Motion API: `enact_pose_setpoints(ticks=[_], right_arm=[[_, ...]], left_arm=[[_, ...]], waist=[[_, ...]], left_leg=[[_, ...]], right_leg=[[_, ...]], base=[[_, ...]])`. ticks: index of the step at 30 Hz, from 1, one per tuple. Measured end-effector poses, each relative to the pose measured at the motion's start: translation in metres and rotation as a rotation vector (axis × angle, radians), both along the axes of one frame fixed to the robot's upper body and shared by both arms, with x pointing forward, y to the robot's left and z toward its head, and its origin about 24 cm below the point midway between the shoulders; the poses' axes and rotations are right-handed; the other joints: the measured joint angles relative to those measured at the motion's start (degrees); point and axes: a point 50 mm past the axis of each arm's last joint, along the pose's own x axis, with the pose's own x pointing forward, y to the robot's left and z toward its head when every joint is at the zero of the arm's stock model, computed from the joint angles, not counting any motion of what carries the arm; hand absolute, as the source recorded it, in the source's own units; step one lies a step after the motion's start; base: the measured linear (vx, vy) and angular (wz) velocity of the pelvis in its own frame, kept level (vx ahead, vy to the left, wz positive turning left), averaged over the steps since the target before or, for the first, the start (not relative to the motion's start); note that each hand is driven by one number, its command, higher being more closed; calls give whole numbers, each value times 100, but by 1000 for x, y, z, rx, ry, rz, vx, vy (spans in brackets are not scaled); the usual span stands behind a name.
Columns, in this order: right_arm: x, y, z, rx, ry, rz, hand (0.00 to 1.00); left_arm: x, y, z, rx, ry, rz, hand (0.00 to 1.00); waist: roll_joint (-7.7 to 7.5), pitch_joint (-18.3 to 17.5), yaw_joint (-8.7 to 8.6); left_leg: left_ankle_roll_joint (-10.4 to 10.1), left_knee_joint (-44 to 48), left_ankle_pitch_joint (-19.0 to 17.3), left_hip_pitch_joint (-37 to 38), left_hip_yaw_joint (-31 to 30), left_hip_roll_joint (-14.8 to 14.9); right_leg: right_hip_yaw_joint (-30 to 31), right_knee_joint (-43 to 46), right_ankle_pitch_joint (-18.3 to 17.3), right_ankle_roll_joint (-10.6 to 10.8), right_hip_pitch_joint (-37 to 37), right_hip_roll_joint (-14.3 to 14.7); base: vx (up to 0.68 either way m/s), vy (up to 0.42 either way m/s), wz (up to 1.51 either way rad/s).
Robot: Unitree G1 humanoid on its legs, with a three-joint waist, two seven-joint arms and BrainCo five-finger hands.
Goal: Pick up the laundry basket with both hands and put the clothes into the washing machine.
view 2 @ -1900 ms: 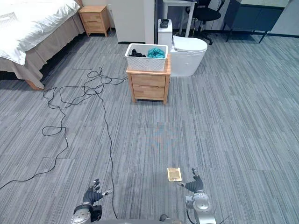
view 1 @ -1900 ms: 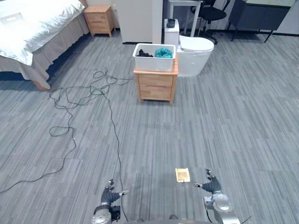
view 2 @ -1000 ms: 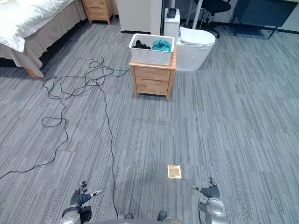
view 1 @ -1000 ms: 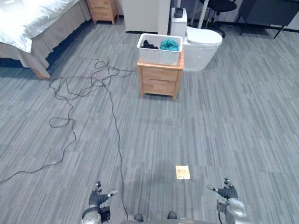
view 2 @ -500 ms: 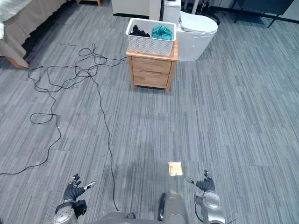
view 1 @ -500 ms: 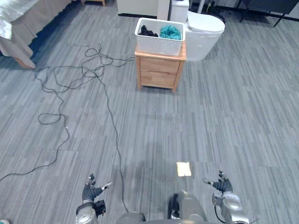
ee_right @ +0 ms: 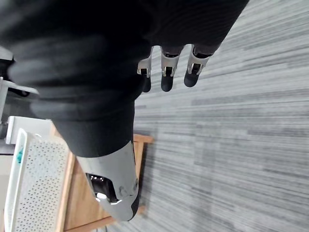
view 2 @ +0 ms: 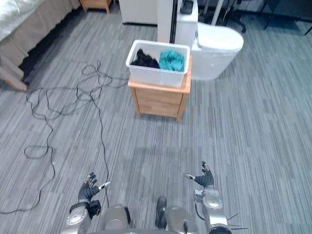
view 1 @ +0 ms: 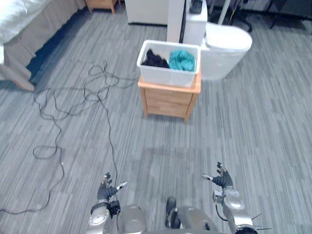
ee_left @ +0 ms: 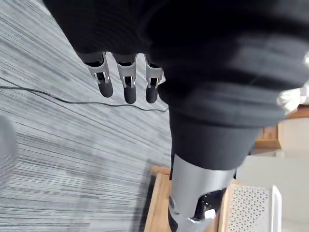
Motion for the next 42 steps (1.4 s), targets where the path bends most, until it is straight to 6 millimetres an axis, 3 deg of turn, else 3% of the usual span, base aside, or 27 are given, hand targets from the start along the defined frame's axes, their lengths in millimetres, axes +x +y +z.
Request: enact_pose_setpoints(ticks=[1,2,3,4,5,6,7,8,9,10,12,13,16,17,19,20,22,24,25,27,28,30,31,32,33,36,42], right_arm=[[-3,-6,-2,-5,15,-21,0],[-9,-12,-5,-15,35,-45,0],[-12,-15,-6,-17,41,-56,0],[-15,-14,-9,-12,52,-68,0],[-22,-12,-13,-5,71,-79,0],[-27,-10,-17,2,90,-83,0],[-27,-9,-17,6,91,-82,0],[-29,-4,-19,13,98,-77,0],[-28,-2,-19,13,100,-67,0],[-27,0,-20,12,103,-54,0],[-23,5,-18,10,95,-27,0],[-20,7,-17,11,82,-16,0],[-18,6,-16,11,78,-3,0],[-18,5,-16,10,79,-7,0],[-26,4,-19,11,100,-15,0],[-36,-4,-23,-3,131,-30,0],[-38,-7,-25,-4,143,-39,0],[-41,-7,-24,-3,140,-44,0],[-43,-6,-22,2,129,-49,0],[-43,-3,-19,18,103,-65,0],[-41,-5,-17,19,82,-82,0],[-38,-10,-15,22,69,-109,0],[-39,-12,-14,23,67,-122,0],[-42,-16,-15,17,75,-138,0],[-46,-15,-19,29,97,-153,0],[-58,-14,-24,34,129,-172,0],[-51,-18,-16,17,81,-189,0]], left_arm=[[2,-2,0,-6,-4,1,0],[1,-3,0,-10,-2,3,0],[0,-3,-1,-9,0,4,0],[-2,-1,-1,-4,9,8,0],[-6,1,-2,2,19,8,0],[-6,-1,-4,-5,29,5,0],[-6,-2,-4,-7,31,-3,0],[-6,-2,-4,-3,37,-10,0],[-6,-2,-4,1,42,-20,0],[-4,-2,-4,7,41,-34,0],[-5,-1,-4,15,46,-36,0],[-3,2,-2,27,39,-41,0],[6,6,3,46,14,-51,0],[8,6,4,45,9,-52,0],[7,9,4,55,13,-54,0],[7,3,0,34,24,-54,0],[6,-1,0,21,22,-55,0],[8,-6,0,6,13,-52,0],[6,-9,-1,-7,15,-47,0],[-1,-10,-3,-14,29,-43,0],[-2,-11,-4,-18,31,-41,0],[-5,-11,-5,-20,38,-37,0],[-7,-11,-6,-20,44,-35,0],[-9,-13,-7,-29,50,-31,0],[-10,-12,-9,-29,62,-30,0],[-15,-11,-11,-29,77,-27,0],[-17,-5,-6,-22,56,-21,0]], waist=[[20,-9,45],[52,-36,111],[62,-46,112],[39,-78,152],[-170,-199,169],[-290,-264,180],[-329,-288,187],[-411,-291,167],[-420,-293,56],[-392,-274,19],[-345,-251,-68],[-257,-232,-81],[-263,-223,-123],[-278,-222,-166],[-374,-273,-264],[-325,-316,-292],[-163,-408,-245],[-64,-351,-262],[-34,-328,-208],[-79,-321,-129],[-108,-324,-68],[-71,-341,-51],[-27,-346,-58],[105,-367,-73],[56,-368,-62],[-121,-491,-63],[-61,-535,-66]], left_leg=[[-197,-1346,255,62,-293,-320],[-183,-2054,467,101,-573,-449],[-77,-2069,583,77,-672,-456],[124,-1737,994,48,-742,-512],[254,-1252,1017,-49,-640,-617],[489,-929,649,-24,-511,-730],[569,-867,528,56,-445,-772],[669,-817,287,319,-320,-890],[750,-790,74,544,-279,-965],[834,-807,-137,930,-247,-1008],[859,-1032,-309,1653,-231,-998],[810,-1306,-387,2072,-228,-929],[758,-1712,-414,2618,-239,-862],[722,-1772,-435,2798,-312,-815],[435,-1810,-594,3008,-408,-857],[166,-1753,-820,3172,-626,-810],[84,-1343,-779,2994,-723,-593],[-196,-206,-609,2522,-797,-394],[-406,761,-497,2154,-786,-129],[-200,1327,-620,1889,-565,109],[-93,1161,-682,1755,-483,165],[-95,272,-675,1573,-531,159],[-130,-364,-556,1563,-540,153],[-135,-1103,-26,1570,-557,158],[-174,-1218,-59,1678,-566,109],[-29,-1890,165,2007,-406,-255],[57,-2304,234,2261,-172,-471]], right_leg=[[66,-120,-106,131,239,-29],[70,-183,-320,320,442,-25],[69,-160,-482,388,557,-31],[114,-8,-740,505,674,-119],[224,462,-1112,698,597,-372],[243,1349,-1288,924,325,-646],[256,1989,-1286,950,87,-775],[260,3469,-1013,1302,-473,-1052],[243,4503,-737,1393,-858,-1271],[183,5516,-781,1301,-1244,-1515],[-204,6007,-934,1022,-1564,-1741],[-441,5847,-990,936,-1826,-1723],[-762,4644,-992,935,-2400,-1496],[-765,3681,-914,980,-2581,-1252],[-578,1949,123,837,-2496,-918],[-493,1969,743,365,-2433,-846],[-578,1958,475,352,-2393,-748],[-744,1750,356,307,-2069,-649],[-799,1522,312,252,-1706,-562],[-800,1252,274,232,-1230,-508],[-755,1124,276,237,-1074,-513],[-726,1055,263,276,-997,-525],[-712,1068,225,360,-989,-519],[-715,1083,171,470,-972,-428],[-654,1065,163,540,-939,-471],[-562,851,224,763,-894,-766],[-344,635,331,916,-844,-859]], base=[[534,148,-34],[523,172,-38],[560,228,-35],[607,261,-30],[792,300,-35],[677,239,-33],[673,236,-31],[638,243,-15],[741,266,-8],[718,226,-7],[557,133,-16],[399,54,-10],[491,-11,13],[530,-81,39],[457,-101,53],[371,-78,33],[437,-138,24],[415,-164,36],[397,-103,19],[356,-71,-2],[264,-32,-15],[237,36,-13],[170,117,-3],[159,146,-4],[149,150,-1],[112,117,-1],[61,65,-16]])
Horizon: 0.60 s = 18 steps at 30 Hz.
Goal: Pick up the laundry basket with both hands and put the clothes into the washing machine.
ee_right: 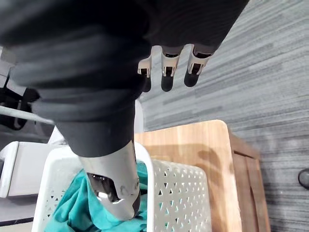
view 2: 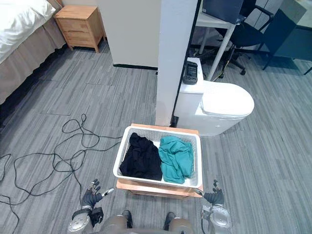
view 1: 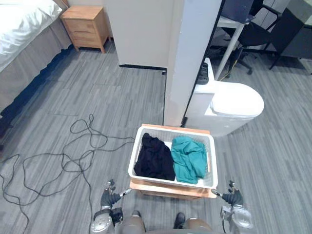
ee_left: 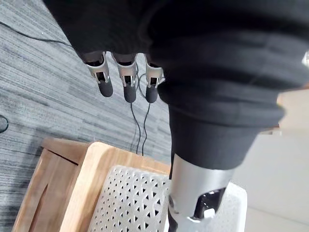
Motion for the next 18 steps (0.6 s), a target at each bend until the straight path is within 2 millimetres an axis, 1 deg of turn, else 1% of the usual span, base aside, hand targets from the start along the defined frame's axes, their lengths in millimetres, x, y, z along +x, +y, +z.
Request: enact_pose_setpoints(ticks=[2,3,6,8,9,11,12,14,15,16,17,18], right_arm=[[4,-2,5,-12,-23,4,0],[12,-4,10,-22,-48,11,0],[22,-7,16,-47,-73,34,0],[30,-6,20,-62,-88,61,0],[33,-5,21,-69,-91,77,0],[48,0,27,-91,-111,140,0],[52,0,28,-96,-115,152,0],[69,3,34,-107,-134,182,0],[75,6,36,-110,-140,198,0],[83,9,39,-114,-147,222,0],[95,16,43,-117,-159,251,0],[104,21,47,-122,-173,265,0]], left_arm=[[3,3,4,10,-19,-7,0],[6,4,7,14,-37,-6,0],[13,6,12,22,-64,-5,0],[23,9,17,42,-90,-15,0],[24,10,18,53,-92,-17,0],[37,14,23,89,-114,-29,0],[41,15,25,95,-122,-34,0],[61,13,31,125,-151,-50,0],[67,12,33,132,-157,-53,0],[73,11,34,140,-159,-59,0],[83,8,37,148,-171,-66,0],[92,6,40,157,-180,-74,0]], waist=[[0,0,-1],[5,-3,-3],[21,-8,-13],[24,-8,-14],[25,-7,-11],[55,10,-16],[63,13,-22],[116,54,-22],[124,78,-21],[133,96,-20],[135,152,-25],[133,264,-25]], left_leg=[[7,-65,4,57,63,-51],[27,-144,26,97,106,-68],[33,-211,40,109,151,-88],[34,-238,40,109,192,-90],[38,-251,43,109,217,-90],[72,-389,136,80,276,-119],[78,-412,157,39,278,-129],[123,-411,230,-200,315,-152],[133,-409,250,-267,329,-158],[149,-396,279,-376,352,-162],[169,-371,317,-526,381,-164],[188,-338,341,-614,390,-166]], right_leg=[[65,-17,4,5,-3,-3],[98,-54,26,13,-2,-6],[150,-160,92,18,-4,1],[208,-196,121,16,-36,12],[232,-199,130,16,-65,15],[284,-336,257,8,-117,22],[289,-380,294,14,-155,21],[336,-409,417,3,-399,7],[351,-410,448,2,-465,1],[376,-410,503,-1,-584,-3],[391,-412,569,-6,-730,-7],[395,-405,614,-2,-813,-14]], base=[[27,34,-17],[22,22,-17],[13,13,-11],[3,9,-13],[-16,6,-18],[-23,11,-14],[-40,15,-8],[-74,21,-8],[-92,27,-9],[-111,24,-12],[-112,19,-12],[-136,10,-8]])
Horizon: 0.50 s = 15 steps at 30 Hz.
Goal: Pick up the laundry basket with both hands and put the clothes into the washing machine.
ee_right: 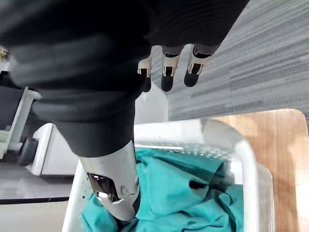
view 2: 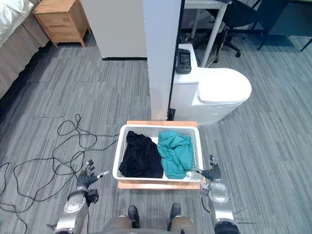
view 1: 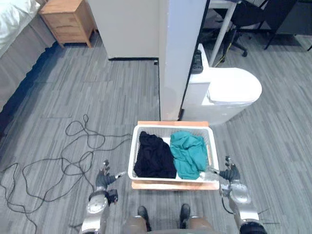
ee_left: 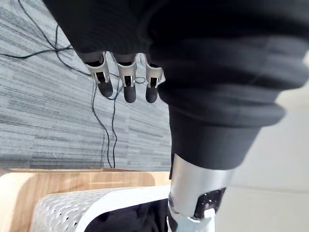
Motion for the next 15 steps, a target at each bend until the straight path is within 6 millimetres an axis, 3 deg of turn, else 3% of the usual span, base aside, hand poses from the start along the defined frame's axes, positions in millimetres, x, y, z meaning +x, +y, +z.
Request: enact_pose_setpoints(ticks=[4,8,9,10,15], right_arm=[[41,7,22,-52,-43,28,0],[64,12,34,-79,-30,13,0],[68,13,36,-82,-19,11,100],[69,15,37,-81,-19,14,100],[81,24,50,-92,-61,47,100]], left_arm=[[38,-12,12,34,-17,-41,0],[67,-20,31,85,-53,-78,0],[74,-24,36,95,-65,-96,0],[77,-25,38,101,-69,-106,100],[86,-22,48,128,-93,-119,100]], waist=[[-38,435,-47],[-70,816,-19],[-71,919,-7],[-71,929,-7],[-77,1027,-136]], left_leg=[[32,360,17,-498,-10,39],[42,636,10,-780,-20,92],[44,677,9,-791,-15,100],[45,704,7,-828,-13,105],[114,938,-56,-1047,10,162]], right_leg=[[45,109,156,1,-400,-27],[123,385,161,-8,-696,-35],[142,455,160,-7,-732,-36],[151,482,159,-7,-778,-36],[201,659,150,-10,-995,-35]], base=[[-158,9,-3],[-163,13,-3],[-100,7,-6],[-86,8,-5],[-55,16,-5]])
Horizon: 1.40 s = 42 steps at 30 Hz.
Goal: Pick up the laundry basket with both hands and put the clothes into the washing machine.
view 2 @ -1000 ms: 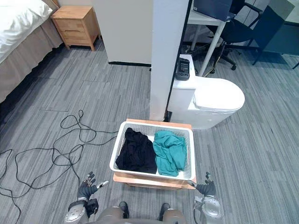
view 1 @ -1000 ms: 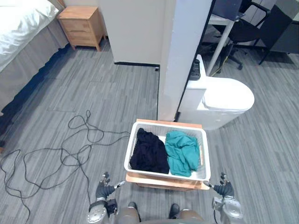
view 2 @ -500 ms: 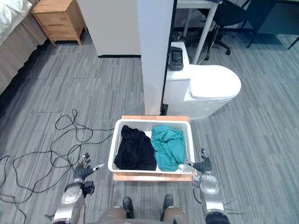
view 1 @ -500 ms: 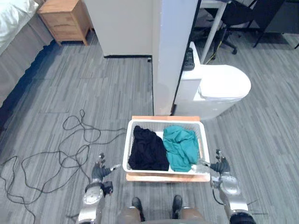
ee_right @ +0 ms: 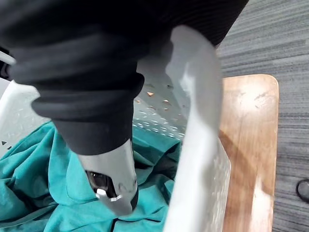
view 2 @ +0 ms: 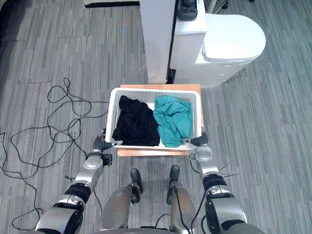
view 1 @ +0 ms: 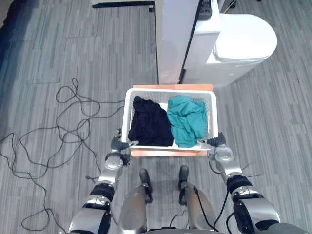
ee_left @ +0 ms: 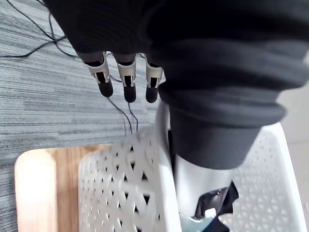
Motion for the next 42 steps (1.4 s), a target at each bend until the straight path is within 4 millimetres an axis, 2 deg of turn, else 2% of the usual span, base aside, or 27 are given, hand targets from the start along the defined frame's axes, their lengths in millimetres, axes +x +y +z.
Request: enact_pose_setpoints(ticks=[5,10,13,16,17,21,24,26,27,30,32,35,36,37,38,40,42], right_arm=[[7,0,12,4,-48,8,100],[-3,-2,12,8,-81,7,100],[-22,-4,8,18,-114,5,100],[-46,-7,3,31,-136,-1,100],[-61,-10,1,39,-144,-14,100],[-92,-19,-6,18,-133,-34,100],[-99,-18,1,1,-158,-14,100],[-104,-19,9,-23,-190,3,100],[-106,-19,10,-23,-193,4,100],[-115,-19,12,-26,-206,-13,100],[-123,-17,16,-31,-223,-17,100],[-124,-17,21,-31,-244,-22,100],[-124,-17,21,-26,-245,-26,100],[-123,-17,21,-25,-249,-30,100],[-123,-17,20,-20,-245,-35,100],[-122,-16,16,-12,-231,-39,100],[-122,-17,14,-13,-223,-38,100]], left_arm=[[10,13,16,50,-41,8,100],[1,19,12,55,-42,21,100],[-17,22,8,38,-64,31,100],[-42,21,3,17,-80,30,100],[-58,18,-4,-8,-67,34,100],[-98,6,-19,-82,-26,33,100],[-112,0,-18,-126,-37,45,100],[-120,-2,-11,-152,-67,56,100],[-122,-3,-10,-156,-70,58,100],[-127,-3,-5,-160,-89,56,100],[-133,-2,1,-162,-109,60,100],[-131,-3,7,-161,-134,54,100],[-129,-2,9,-159,-142,52,100],[-127,-3,9,-161,-145,52,100],[-124,-3,11,-158,-154,49,100],[-124,-1,11,-151,-145,57,100],[-124,-2,11,-151,-147,58,100]], waist=[[1,115,-11],[3,119,-6],[3,119,-15],[4,111,-37],[10,55,-60],[27,-408,-125],[26,-539,-102],[144,-721,-81],[178,-781,-80],[174,-929,-78],[154,-1055,-54],[140,-1059,-56],[82,-1093,-122],[91,-1090,-162],[94,-1091,-166],[0,-1141,-172],[-65,-1197,-186]], left_leg=[[-10,137,-43,-176,36,60],[-8,206,-114,-176,71,116],[-29,195,-155,-99,77,129],[-77,120,-247,285,65,119],[-105,10,-280,492,47,94],[-139,-6,-371,658,-5,106],[-138,87,-394,788,-312,48],[-217,65,-542,910,-845,0],[-238,26,-578,960,-882,1],[-241,-185,-611,1305,-690,-33],[-220,-106,-786,1400,-132,24],[-147,274,-1077,1382,513,169],[-112,336,-1156,1393,906,284],[-90,364,-1179,1410,1106,340],[-81,369,-1182,1511,1522,494],[-86,287,-1185,1871,2318,609],[-121,302,-1208,2145,2780,603]], right_leg=[[70,83,4,-3,-192,10],[107,67,0,1,-178,43],[103,8,-20,1,-80,72],[85,-141,-87,1,344,113],[61,-197,-153,24,543,109],[-17,-397,-206,23,831,142],[143,-458,-206,23,974,157],[324,-523,-188,41,1035,216],[374,-529,-182,48,1045,233],[691,-553,-140,85,1124,253],[1300,-671,83,152,972,361],[1782,-899,428,203,798,496],[1571,-1207,495,34,807,475],[1193,-1253,387,-149,795,405],[101,-1089,114,-549,631,233],[-1734,-432,-164,-927,440,-216],[-2492,-226,-176,-1084,474,-437]], base=[[-39,9,-6],[32,6,-6],[88,4,-3],[113,10,1],[113,5,10],[127,3,7],[90,-9,-22],[52,-19,-43],[34,20,-41],[2,38,-55],[-49,62,-132],[-86,68,-148],[-114,32,-124],[-84,49,-164],[-56,45,-162],[-5,12,-187],[40,-81,-173]])
